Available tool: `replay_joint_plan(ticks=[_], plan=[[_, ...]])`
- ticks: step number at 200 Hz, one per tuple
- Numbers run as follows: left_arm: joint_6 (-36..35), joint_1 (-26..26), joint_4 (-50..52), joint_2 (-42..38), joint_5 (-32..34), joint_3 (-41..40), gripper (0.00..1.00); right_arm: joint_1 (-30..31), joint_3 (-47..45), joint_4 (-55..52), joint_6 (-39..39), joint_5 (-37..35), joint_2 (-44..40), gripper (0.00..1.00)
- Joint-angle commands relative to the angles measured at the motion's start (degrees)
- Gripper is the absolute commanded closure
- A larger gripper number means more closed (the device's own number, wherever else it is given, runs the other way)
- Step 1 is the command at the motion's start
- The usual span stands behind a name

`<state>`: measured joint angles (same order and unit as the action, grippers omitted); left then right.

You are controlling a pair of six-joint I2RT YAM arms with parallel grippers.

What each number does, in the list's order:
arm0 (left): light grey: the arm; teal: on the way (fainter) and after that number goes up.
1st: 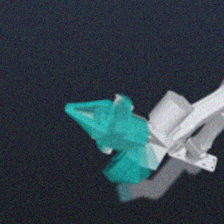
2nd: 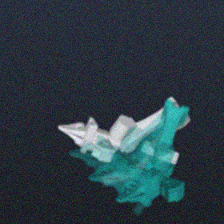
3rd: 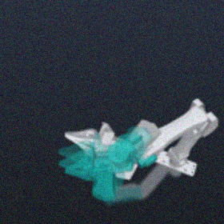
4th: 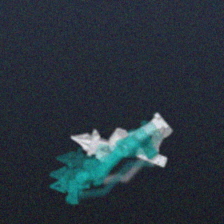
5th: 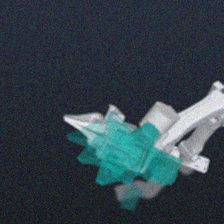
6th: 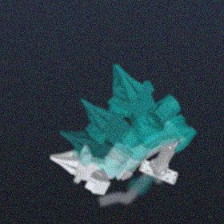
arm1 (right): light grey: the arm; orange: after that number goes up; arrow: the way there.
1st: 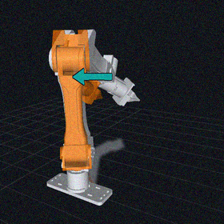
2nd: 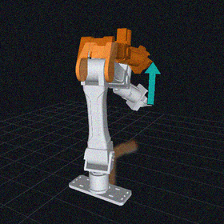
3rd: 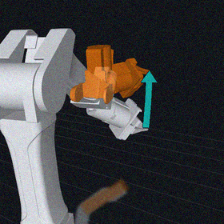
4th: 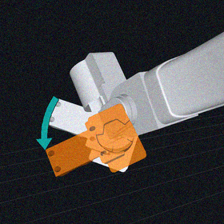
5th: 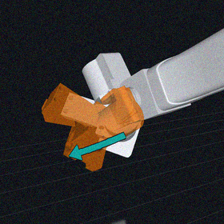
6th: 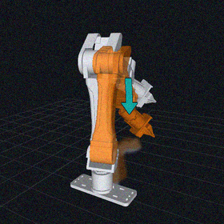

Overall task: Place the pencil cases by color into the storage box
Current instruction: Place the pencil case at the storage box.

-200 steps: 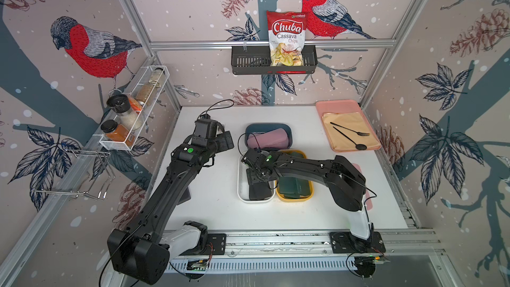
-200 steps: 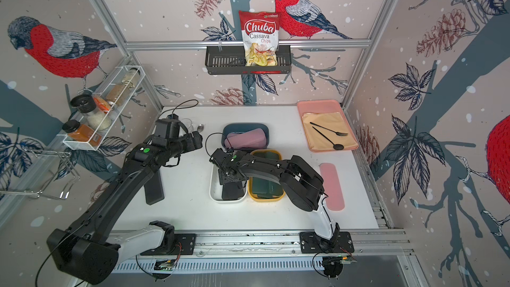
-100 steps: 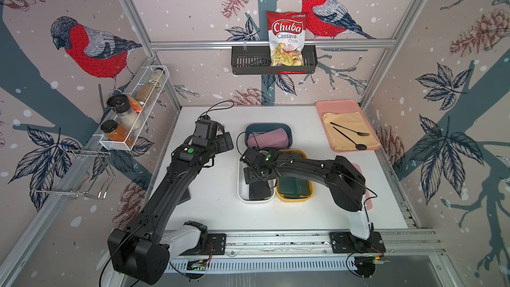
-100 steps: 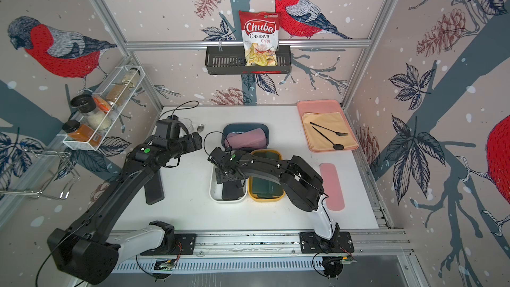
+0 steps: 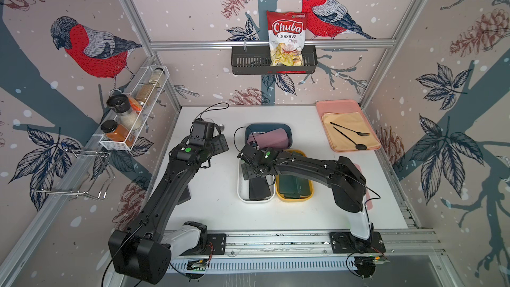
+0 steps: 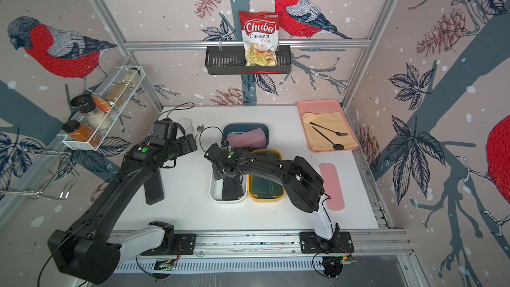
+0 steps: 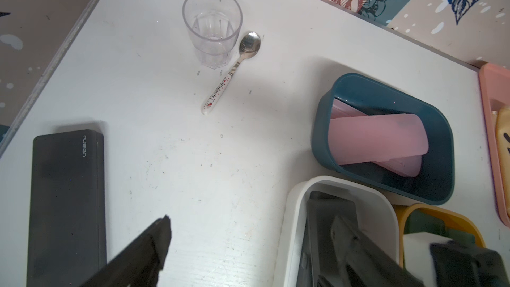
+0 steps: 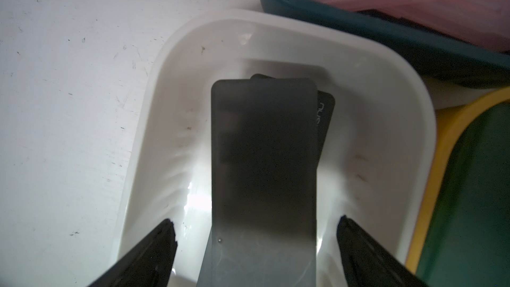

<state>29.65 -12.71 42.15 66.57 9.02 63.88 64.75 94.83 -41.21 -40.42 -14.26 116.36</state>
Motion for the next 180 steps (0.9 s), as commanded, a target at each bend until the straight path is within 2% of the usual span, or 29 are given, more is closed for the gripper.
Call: replay_joint_plan(ticks=[1,62,83,142,180], plan=[[0.67,1.3,2.66,-0.03,0.34,-0.5,0.05,0.05,0.46,-0.77,1.68,-2.61,-1.08,0.05],[-1.12,6.94,7.32,1.11,1.34,-1.24,0.05,-0.06,-0.36,2.23,4.99,-1.92,-2.79,0.05],[-2.25,10.42,8.1,2.3,-1.01,-2.81,0.05,-0.3,-1.8,3.44,5.27,-1.24,-3.97,0.05],[-3.8,17.14,6.21,5.52,-1.59,-8.76,0.04,-1.1,-5.19,5.5,5.61,-0.24,-5.79,0.05],[-4.55,20.96,5.77,7.55,-1.55,-8.22,0.05,-1.29,-6.09,5.86,5.62,-0.27,-6.44,0.05]])
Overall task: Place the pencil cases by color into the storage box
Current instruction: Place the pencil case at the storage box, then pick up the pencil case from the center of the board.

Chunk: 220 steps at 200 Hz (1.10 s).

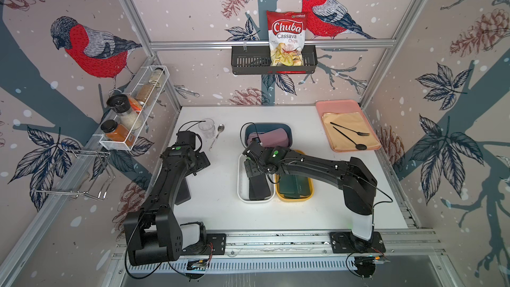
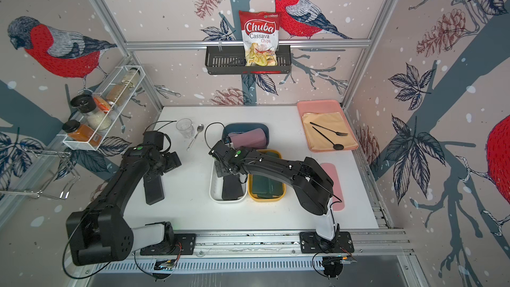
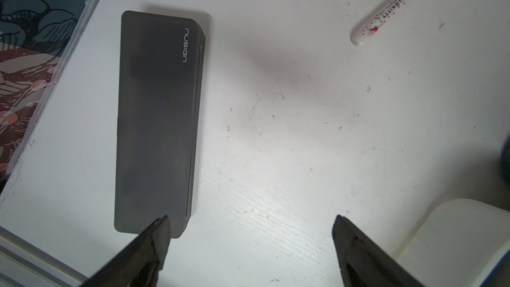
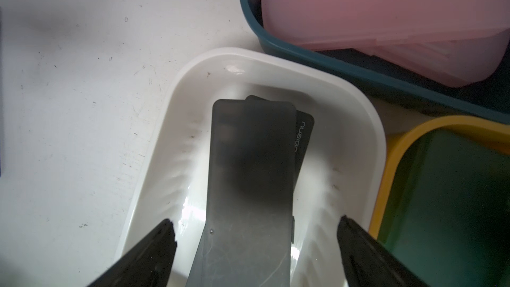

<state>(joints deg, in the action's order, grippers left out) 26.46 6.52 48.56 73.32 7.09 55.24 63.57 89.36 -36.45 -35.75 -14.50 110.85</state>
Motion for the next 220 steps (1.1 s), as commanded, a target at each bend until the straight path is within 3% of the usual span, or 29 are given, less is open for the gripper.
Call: replay_joint_plan(ticks=[1,85,220], plan=[[-1.34,1.82,-0.65,0.92,0.42,0.45,0.05,-0.11,-0.66,1.1,0.94,-0.01,-0.92,0.05],[-2.61,9.26,-4.84,8.51,0.59,1.05,0.05,-0.57,-4.62,2.83,0.15,0.09,-3.0,0.05],[-2.71,15.31,-10.03,17.79,6.58,4.41,0.04,-0.58,-5.16,3.13,-0.38,0.6,-2.69,0.05]])
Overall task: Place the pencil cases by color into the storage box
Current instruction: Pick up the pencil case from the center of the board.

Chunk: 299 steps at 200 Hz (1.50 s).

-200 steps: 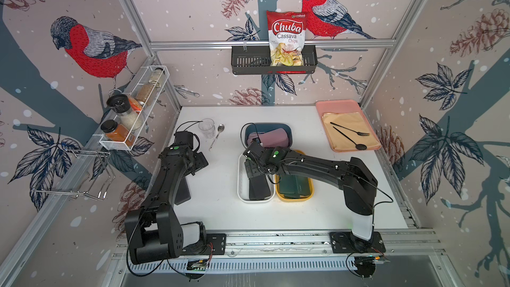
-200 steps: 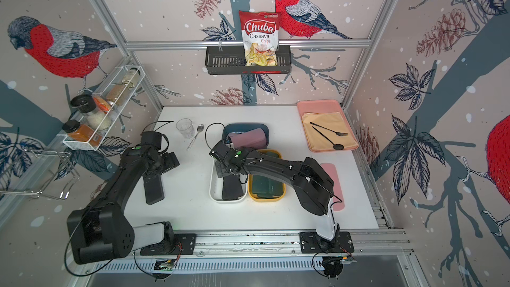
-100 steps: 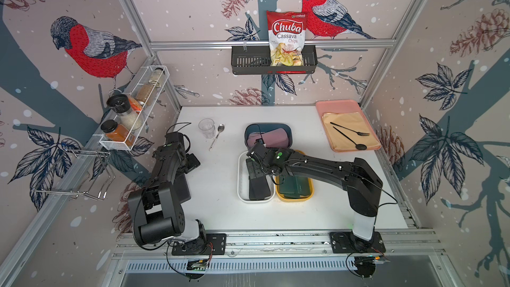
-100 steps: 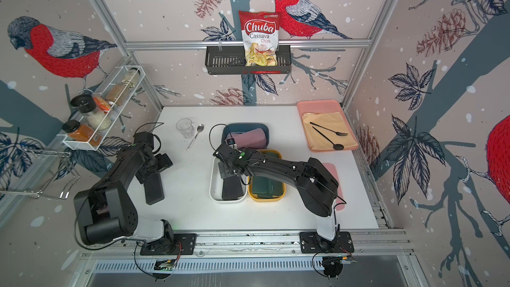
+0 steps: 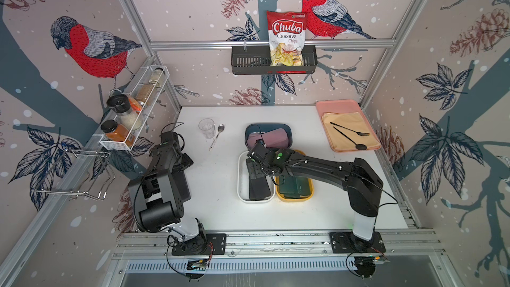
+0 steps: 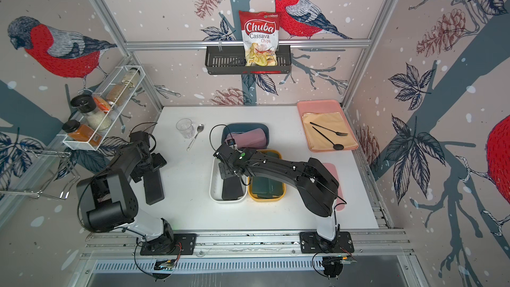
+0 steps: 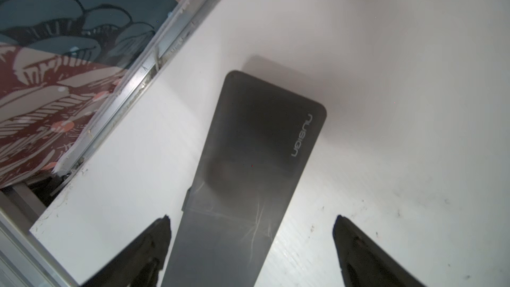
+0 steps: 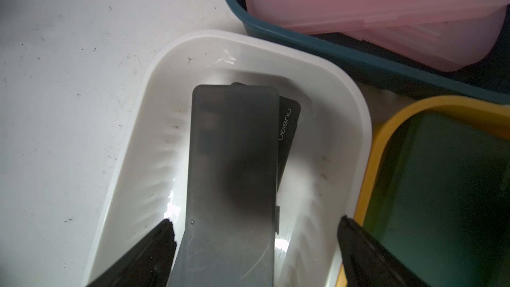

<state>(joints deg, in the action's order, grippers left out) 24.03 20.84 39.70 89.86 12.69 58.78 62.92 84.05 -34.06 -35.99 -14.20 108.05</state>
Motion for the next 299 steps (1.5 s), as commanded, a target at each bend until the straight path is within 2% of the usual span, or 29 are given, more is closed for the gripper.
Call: replay_joint_plan(ticks=[1,188,299], plan=[[-0.29,1.02,-1.19,1.35,0.96,0.88,0.04,0.04,0.15,0.71,-0.14,0.3,0.17,0.05],[-1.9,3.13,-5.37,11.23,-4.55,1.33,0.05,-0.2,2.48,-1.17,-0.22,-0.28,1.82,0.05],[-3.37,3.15,-5.95,15.66,-11.41,1.69,0.15,-0.65,2.96,-2.05,-0.33,-1.51,1.55,0.05]])
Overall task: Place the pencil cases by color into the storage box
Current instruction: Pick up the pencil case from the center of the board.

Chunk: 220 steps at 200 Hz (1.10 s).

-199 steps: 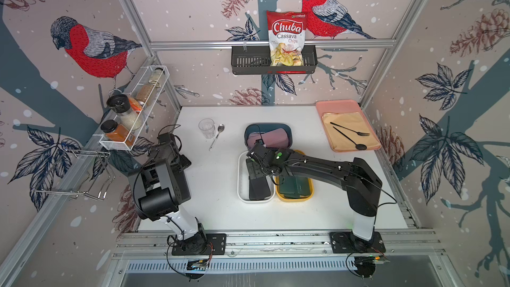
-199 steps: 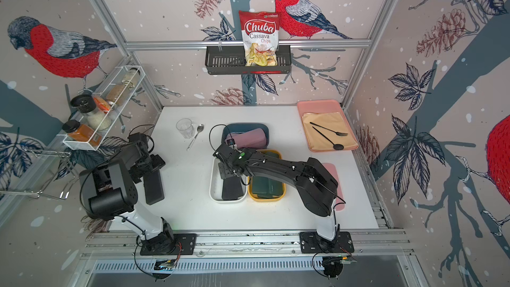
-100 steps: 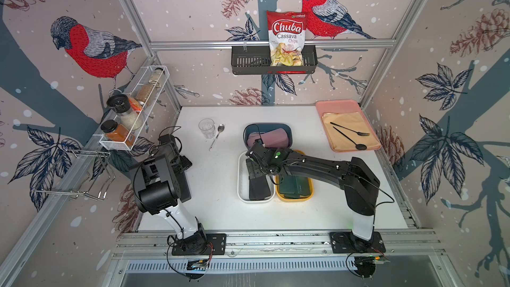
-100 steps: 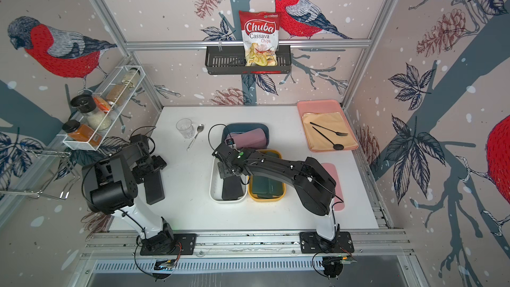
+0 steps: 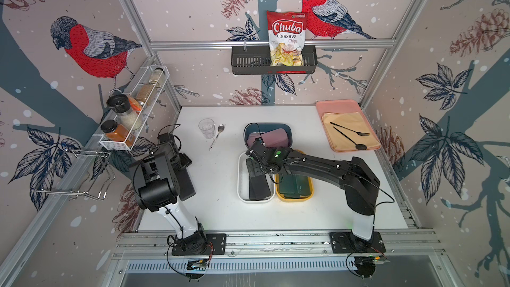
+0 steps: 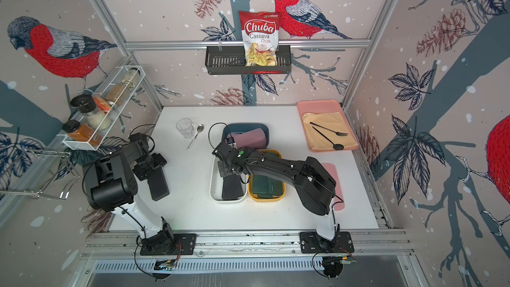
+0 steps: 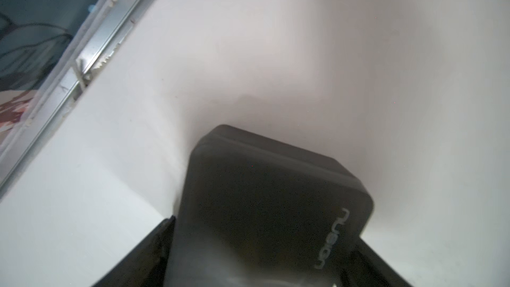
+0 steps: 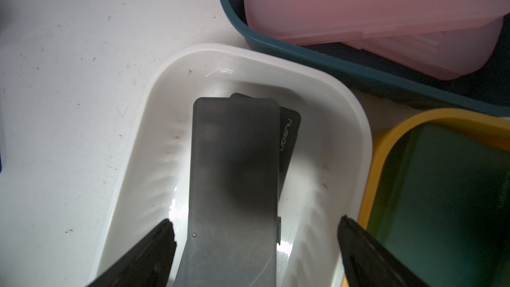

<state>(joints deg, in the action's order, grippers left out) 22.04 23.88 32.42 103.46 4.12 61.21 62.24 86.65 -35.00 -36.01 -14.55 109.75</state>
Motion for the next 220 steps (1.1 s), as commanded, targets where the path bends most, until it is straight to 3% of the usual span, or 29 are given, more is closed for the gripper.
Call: replay_joint_plan(ticks=[1,39,116,220], plan=[[-1.39,0.12,1.33,2.08,-2.87,-0.7,0.15,0.01,0.36,-1.16,-0.3,-1.22,-0.11,0.05],[-1.78,0.09,1.31,2.98,-4.69,-0.4,0.2,-0.16,0.1,-1.21,-0.47,-1.47,-0.37,0.05],[-2.59,0.12,1.5,1.84,-5.83,-0.12,0.5,-0.57,-0.91,-1.09,-0.78,-1.98,-1.36,0.05],[-2.36,0.12,3.6,-6.41,-8.21,1.2,0.53,-3.15,-1.93,-0.29,-0.33,-2.45,-3.37,0.04]])
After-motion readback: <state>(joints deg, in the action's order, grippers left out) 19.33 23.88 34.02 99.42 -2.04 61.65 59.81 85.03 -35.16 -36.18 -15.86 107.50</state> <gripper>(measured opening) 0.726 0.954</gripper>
